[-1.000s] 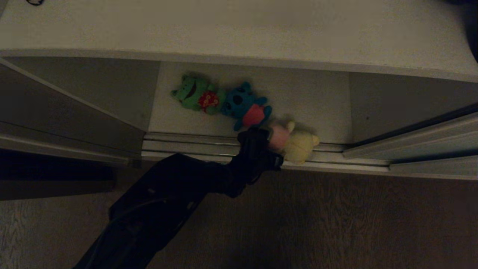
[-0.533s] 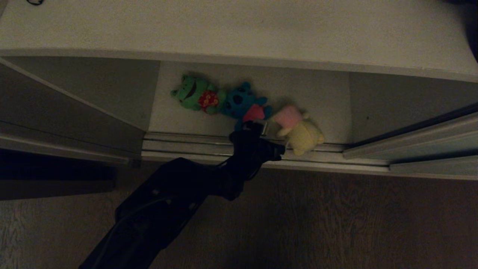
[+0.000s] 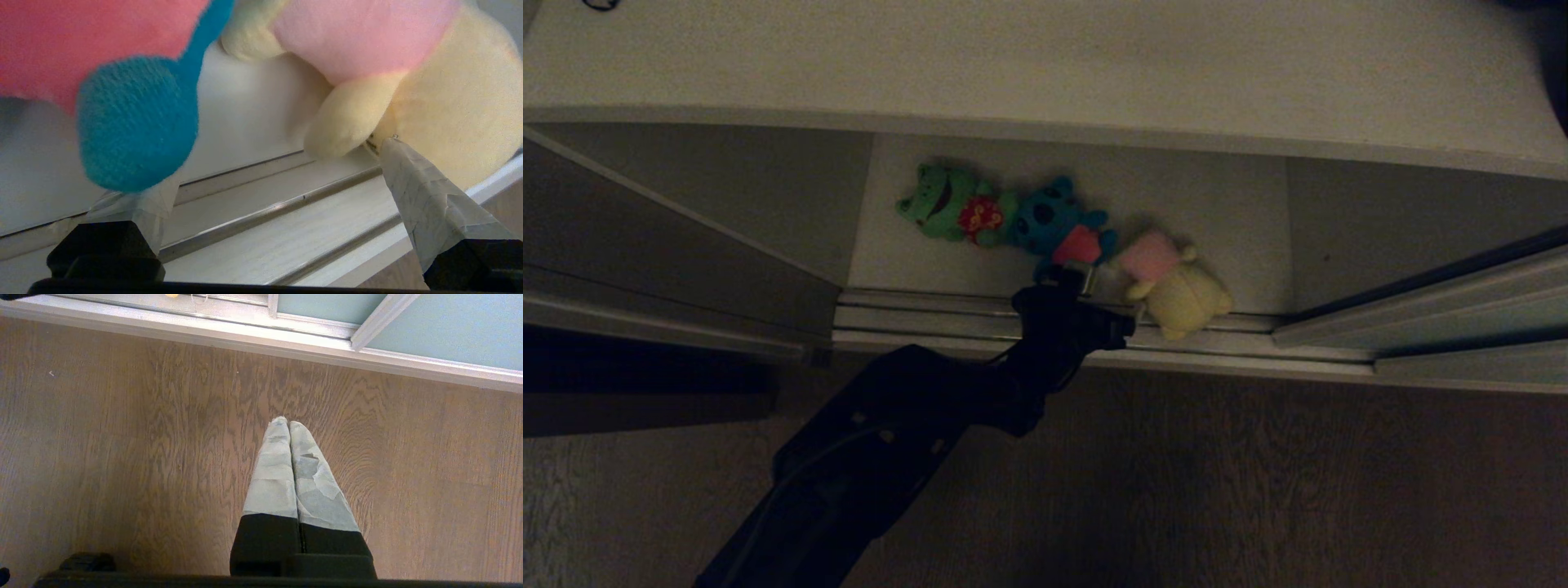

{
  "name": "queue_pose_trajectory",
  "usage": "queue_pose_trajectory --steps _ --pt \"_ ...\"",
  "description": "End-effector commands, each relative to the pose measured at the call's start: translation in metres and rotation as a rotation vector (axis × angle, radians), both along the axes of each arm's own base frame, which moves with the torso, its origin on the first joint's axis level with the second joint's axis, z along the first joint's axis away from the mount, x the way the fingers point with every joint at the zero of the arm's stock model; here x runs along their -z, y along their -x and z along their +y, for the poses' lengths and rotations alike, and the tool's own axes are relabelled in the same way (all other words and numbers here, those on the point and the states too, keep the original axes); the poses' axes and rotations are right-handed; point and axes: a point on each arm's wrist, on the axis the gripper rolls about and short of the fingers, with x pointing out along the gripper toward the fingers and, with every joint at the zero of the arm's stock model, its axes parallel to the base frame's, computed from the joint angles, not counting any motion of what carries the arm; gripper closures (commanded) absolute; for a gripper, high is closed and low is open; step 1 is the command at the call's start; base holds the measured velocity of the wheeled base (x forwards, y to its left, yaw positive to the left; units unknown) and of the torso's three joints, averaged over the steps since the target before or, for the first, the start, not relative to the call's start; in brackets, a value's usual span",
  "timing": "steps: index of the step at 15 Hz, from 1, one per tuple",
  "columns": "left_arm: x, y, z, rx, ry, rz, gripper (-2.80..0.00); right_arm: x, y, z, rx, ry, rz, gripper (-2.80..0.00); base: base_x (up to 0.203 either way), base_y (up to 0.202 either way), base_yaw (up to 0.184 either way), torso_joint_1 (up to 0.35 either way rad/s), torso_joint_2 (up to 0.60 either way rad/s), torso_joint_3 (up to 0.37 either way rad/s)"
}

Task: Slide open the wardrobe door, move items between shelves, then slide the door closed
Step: Place the pink doll on the lower shelf

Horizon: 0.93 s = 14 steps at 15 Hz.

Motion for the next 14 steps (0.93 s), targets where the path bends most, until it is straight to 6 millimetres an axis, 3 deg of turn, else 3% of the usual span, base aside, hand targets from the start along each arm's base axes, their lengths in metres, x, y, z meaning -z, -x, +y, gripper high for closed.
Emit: queue_pose_trajectory --steps 1,4,9,14 --pt "-0.019 0.004 0.003 -0.024 0.041 -0.005 -2.80 0.000 0.000 0.000 0.000 0.001 -0.001 0.00 0.000 0.000 0.000 0.000 0.00 0.000" --pt "-0.041 0.014 0.009 -0.027 0.058 0.037 -2.80 0.000 0.000 0.000 0.000 0.001 -0.001 0.00 0.000 0.000 0.000 0.000 0.00 0.000" --pt "-0.057 0.037 0.022 -0.016 0.015 0.116 -2.80 0.000 0.000 0.000 0.000 0.001 -0.001 0.00 0.000 0.000 0.000 0.000 0.00 0.000" --pt "-0.081 0.062 0.011 0.068 0.060 0.183 -2.80 0.000 0.000 0.000 0.000 0.001 0.001 0.00 0.000 0.000 0.000 0.000 0.00 0.000"
